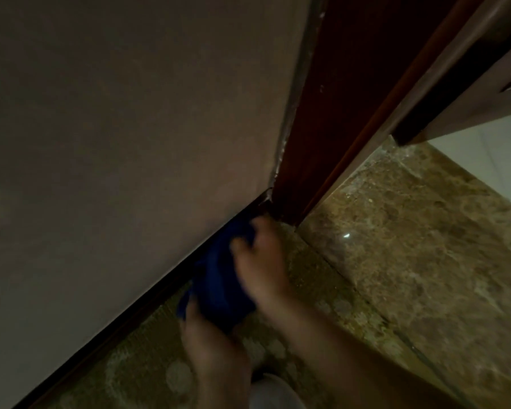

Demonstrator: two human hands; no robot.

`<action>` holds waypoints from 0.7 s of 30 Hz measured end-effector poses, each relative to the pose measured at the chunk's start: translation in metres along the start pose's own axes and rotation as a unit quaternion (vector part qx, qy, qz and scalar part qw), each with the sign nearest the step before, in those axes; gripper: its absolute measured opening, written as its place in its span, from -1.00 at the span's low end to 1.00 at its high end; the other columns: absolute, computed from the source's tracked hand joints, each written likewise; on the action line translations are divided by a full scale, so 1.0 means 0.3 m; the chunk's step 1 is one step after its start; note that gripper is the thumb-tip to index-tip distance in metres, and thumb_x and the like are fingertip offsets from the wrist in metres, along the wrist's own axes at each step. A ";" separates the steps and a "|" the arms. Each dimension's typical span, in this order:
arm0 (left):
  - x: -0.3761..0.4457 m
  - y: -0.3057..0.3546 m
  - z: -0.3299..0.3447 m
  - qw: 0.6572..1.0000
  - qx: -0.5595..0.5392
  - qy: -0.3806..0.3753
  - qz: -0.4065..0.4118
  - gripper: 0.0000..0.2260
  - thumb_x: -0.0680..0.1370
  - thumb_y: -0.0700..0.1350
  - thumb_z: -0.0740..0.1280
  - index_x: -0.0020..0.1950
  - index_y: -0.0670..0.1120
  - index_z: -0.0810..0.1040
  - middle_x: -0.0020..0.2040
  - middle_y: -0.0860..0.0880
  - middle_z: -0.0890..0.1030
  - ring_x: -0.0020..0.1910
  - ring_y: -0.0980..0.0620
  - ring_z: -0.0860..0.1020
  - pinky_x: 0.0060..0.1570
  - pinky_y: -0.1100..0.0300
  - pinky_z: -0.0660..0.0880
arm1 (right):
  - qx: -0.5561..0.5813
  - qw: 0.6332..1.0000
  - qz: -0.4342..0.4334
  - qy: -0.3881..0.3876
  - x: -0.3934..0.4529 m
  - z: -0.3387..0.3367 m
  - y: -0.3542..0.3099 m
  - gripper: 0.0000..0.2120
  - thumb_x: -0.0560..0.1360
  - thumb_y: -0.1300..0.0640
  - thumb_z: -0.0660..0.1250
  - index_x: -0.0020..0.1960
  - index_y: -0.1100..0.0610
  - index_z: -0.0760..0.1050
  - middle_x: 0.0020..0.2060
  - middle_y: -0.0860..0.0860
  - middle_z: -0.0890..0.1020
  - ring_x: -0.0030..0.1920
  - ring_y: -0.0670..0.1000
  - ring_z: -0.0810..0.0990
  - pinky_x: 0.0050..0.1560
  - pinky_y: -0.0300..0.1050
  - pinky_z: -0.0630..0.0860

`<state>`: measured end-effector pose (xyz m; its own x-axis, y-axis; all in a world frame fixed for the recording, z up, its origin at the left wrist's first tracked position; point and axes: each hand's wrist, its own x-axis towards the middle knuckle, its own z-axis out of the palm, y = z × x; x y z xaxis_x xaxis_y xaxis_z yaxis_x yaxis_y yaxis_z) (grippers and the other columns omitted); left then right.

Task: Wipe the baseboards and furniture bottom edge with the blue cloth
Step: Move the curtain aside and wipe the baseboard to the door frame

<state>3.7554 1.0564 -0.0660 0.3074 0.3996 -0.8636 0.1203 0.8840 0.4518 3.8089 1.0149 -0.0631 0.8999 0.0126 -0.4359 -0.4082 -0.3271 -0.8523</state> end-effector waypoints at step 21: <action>-0.084 0.267 -0.255 0.976 0.040 0.040 0.211 -0.74 0.60 -0.16 0.29 0.28 0.00 0.58 0.13 -0.01 0.68 0.08 0.01 0.66 0.07 0.06 0.58 | 0.120 0.991 0.055 -0.031 -0.210 0.257 -0.091 -0.66 0.58 0.18 0.21 0.34 0.03 0.34 0.15 -0.01 0.52 0.13 0.04 0.53 0.19 -0.05 0.46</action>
<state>3.6851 1.1356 -0.0252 0.2715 0.7448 -0.6096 0.0735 0.6155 0.7847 3.7517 1.0958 -0.0347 0.8397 0.0494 -0.5408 -0.5350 -0.0962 -0.8394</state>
